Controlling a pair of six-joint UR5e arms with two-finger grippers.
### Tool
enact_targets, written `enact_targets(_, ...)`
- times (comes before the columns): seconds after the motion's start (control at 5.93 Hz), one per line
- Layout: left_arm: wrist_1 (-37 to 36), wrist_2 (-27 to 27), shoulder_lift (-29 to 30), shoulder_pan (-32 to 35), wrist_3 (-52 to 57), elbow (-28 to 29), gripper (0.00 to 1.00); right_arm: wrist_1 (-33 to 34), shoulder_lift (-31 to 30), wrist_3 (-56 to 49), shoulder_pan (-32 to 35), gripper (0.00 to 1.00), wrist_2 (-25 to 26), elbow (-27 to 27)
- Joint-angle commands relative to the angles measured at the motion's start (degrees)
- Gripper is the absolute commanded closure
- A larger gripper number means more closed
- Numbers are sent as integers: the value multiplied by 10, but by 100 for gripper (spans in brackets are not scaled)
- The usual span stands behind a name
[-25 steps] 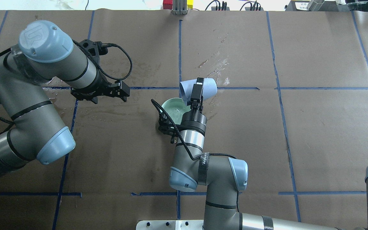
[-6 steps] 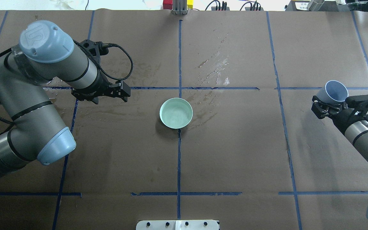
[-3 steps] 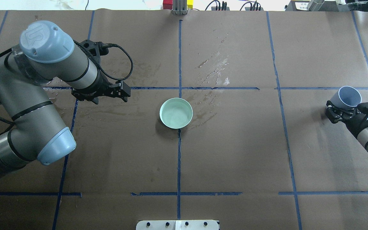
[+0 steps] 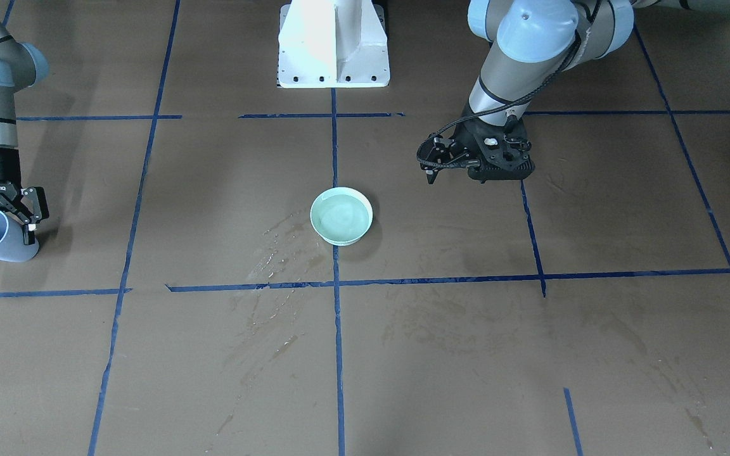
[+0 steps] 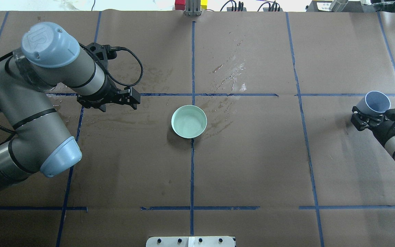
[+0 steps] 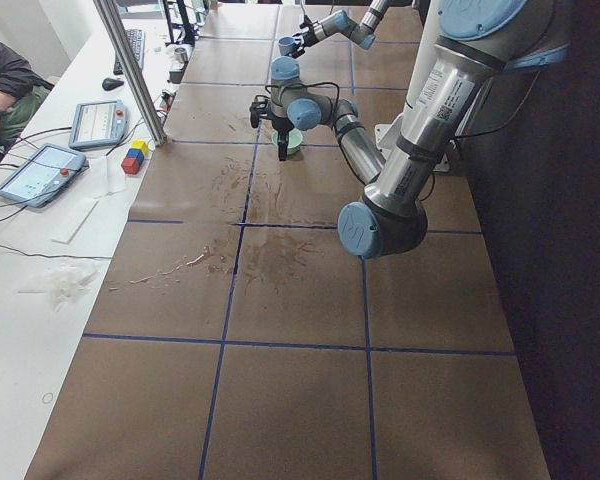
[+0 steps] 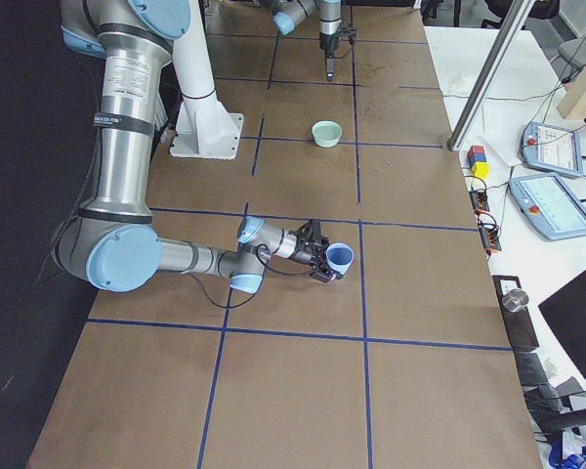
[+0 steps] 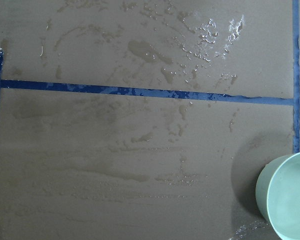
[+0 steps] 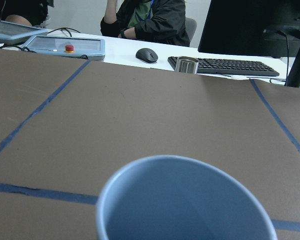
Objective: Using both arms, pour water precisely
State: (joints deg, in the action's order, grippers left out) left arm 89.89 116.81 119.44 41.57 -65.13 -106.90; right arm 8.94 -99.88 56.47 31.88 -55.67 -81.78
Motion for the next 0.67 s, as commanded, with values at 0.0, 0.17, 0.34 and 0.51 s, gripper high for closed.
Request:
enact_targets(0.0,0,0,0,0,-1,-1,0,-2,-1,4,1,0,0,-3)
enact_targets(0.17,0,0,-1,0,-1,-1,0,-12,-3,7,1,0,12,-7)
enact_targets(0.34,0,0,-2,1,0,-1,0,-29,-6,8,-1,0,15,-7)
enact_targets(0.51,-1,0,-1,1,-1,-1,0,-44,-9,9,-3,0,14,-5)
